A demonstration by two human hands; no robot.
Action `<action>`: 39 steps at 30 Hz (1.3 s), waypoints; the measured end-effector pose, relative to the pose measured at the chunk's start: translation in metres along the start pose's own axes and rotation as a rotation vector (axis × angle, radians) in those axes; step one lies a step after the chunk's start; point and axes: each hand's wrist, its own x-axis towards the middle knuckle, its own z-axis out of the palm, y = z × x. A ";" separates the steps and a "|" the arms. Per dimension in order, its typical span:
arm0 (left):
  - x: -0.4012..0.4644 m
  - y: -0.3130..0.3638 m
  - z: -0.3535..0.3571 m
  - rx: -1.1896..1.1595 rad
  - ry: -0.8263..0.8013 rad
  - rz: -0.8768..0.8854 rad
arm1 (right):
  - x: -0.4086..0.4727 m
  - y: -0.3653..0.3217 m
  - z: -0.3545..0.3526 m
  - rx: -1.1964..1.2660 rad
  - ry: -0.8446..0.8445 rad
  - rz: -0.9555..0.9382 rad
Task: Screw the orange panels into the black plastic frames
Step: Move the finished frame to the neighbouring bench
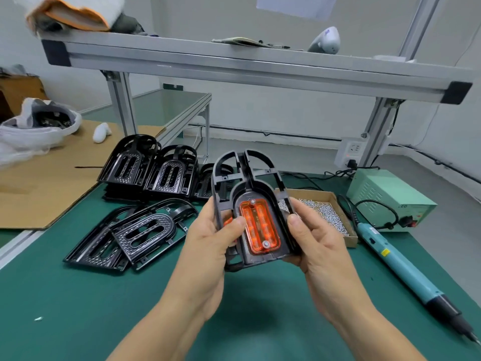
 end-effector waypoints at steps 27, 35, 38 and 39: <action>0.005 0.033 -0.098 -0.032 0.368 -0.063 | 0.053 0.023 0.108 -0.260 -0.209 0.026; 0.009 0.033 -0.142 0.104 0.526 0.042 | 0.067 0.042 0.159 -0.332 -0.313 0.091; 0.011 0.032 -0.161 0.132 0.584 0.066 | 0.070 0.051 0.177 -0.364 -0.332 0.072; 0.011 0.032 -0.167 0.139 0.606 0.070 | 0.072 0.054 0.183 -0.379 -0.335 0.067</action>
